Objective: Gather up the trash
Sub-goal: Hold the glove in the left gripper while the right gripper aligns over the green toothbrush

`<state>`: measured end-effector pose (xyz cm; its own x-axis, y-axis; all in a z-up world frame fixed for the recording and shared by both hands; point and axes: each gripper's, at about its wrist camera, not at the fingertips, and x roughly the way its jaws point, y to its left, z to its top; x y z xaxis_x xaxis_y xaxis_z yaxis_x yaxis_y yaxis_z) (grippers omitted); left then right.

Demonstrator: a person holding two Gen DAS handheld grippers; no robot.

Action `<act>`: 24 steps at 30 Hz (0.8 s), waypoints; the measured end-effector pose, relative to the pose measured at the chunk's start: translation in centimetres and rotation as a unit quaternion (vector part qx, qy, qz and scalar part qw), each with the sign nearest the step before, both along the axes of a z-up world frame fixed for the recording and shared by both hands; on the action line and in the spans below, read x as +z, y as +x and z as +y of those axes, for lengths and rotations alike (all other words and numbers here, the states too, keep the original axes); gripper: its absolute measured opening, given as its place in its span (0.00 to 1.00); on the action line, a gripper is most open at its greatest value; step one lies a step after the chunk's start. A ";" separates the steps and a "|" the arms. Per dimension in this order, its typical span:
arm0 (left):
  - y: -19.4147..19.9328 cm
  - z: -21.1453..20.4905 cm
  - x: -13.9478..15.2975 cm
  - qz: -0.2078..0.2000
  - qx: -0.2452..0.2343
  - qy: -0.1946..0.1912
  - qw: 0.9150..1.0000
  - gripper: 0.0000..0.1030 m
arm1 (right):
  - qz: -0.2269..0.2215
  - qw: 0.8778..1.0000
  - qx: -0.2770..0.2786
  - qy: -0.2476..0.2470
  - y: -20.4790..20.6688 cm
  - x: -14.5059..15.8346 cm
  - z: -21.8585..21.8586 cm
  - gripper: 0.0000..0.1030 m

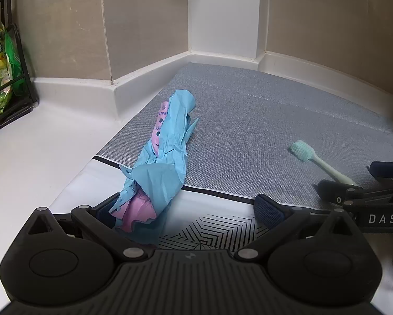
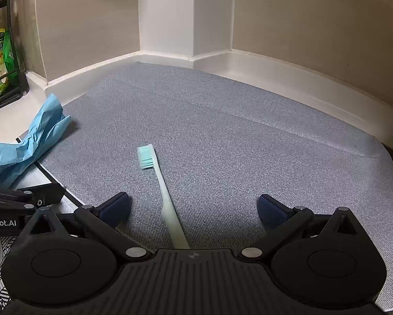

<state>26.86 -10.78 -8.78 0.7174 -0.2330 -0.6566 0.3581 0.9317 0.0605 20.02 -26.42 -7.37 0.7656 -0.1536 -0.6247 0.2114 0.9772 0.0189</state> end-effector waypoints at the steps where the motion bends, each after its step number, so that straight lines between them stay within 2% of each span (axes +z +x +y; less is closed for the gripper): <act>1: 0.0 0.0 0.0 0.000 0.000 0.000 1.000 1.00 | 0.000 1.000 0.000 0.000 0.0 0.0 0.0 1.00; 20: 0.0 0.0 0.0 0.000 -0.001 0.000 1.000 1.00 | 0.001 1.000 0.004 -0.002 -0.2 0.0 -0.3 1.00; 24: -0.1 0.0 0.0 0.000 -0.001 -0.001 1.000 1.00 | 0.002 0.999 -0.033 0.001 -0.2 -0.1 -1.6 1.00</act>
<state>26.79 -10.74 -8.75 0.7168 -0.2362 -0.6561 0.3603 0.9310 0.0585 19.86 -28.07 -7.48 0.7514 -0.2027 -0.6279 0.2759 0.9610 0.0199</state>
